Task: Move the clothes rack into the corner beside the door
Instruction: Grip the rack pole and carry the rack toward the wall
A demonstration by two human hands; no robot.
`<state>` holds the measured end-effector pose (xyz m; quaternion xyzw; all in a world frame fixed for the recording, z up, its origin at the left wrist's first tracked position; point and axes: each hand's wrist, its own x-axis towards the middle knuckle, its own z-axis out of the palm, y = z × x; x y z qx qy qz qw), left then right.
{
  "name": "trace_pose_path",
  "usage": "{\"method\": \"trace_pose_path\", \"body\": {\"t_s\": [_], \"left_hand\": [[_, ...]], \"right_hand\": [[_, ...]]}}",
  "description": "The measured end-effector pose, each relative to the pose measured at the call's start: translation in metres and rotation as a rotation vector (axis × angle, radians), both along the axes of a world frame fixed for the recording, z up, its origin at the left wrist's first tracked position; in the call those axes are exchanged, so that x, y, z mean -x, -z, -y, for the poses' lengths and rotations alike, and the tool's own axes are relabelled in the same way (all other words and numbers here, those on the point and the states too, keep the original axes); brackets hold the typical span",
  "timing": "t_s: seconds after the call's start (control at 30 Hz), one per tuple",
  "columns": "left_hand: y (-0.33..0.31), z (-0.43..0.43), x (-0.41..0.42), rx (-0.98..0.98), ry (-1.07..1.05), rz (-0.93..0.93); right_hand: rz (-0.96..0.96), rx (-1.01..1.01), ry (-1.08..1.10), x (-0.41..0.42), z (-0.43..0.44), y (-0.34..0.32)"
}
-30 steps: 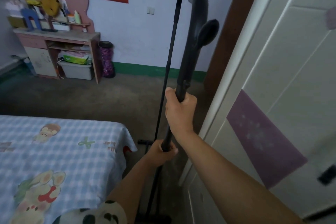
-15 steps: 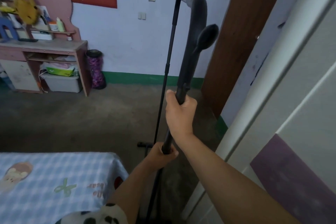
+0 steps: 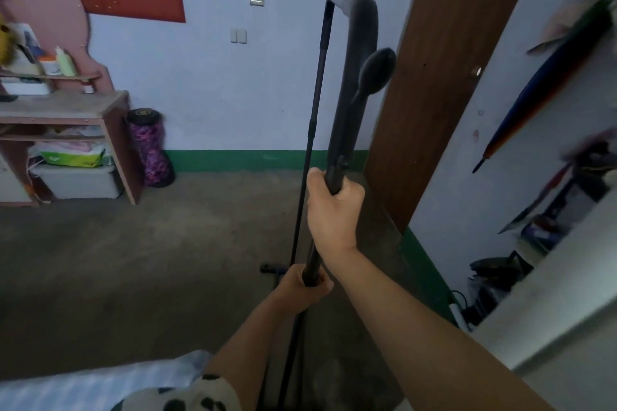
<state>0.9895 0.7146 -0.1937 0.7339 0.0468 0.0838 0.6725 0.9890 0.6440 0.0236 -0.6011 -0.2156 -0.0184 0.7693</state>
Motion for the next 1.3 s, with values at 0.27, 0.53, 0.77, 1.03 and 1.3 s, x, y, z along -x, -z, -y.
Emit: {"method": "trace_pose_path", "body": {"t_s": [0.27,0.53,0.77,1.03,1.3], "left_hand": [[-0.001,-0.047,-0.112,-0.021,0.045,-0.061],[-0.005,-0.082,-0.216,-0.022,0.076,-0.093],[-0.009,-0.121,-0.302,0.027,0.084,-0.046],[-0.017,-0.174,-0.408,-0.019,0.095,-0.046],[-0.028,-0.213,-0.496,0.036,0.138,-0.093]], "right_hand": [[0.0,-0.009,0.038,-0.11,-0.045,0.0],[0.019,0.001,0.057,-0.213,-0.081,0.0],[0.02,-0.003,0.077,-0.3,-0.123,-0.001],[0.02,-0.011,0.131,-0.403,-0.179,-0.003],[0.028,-0.031,0.142,-0.492,-0.219,-0.004]]}}
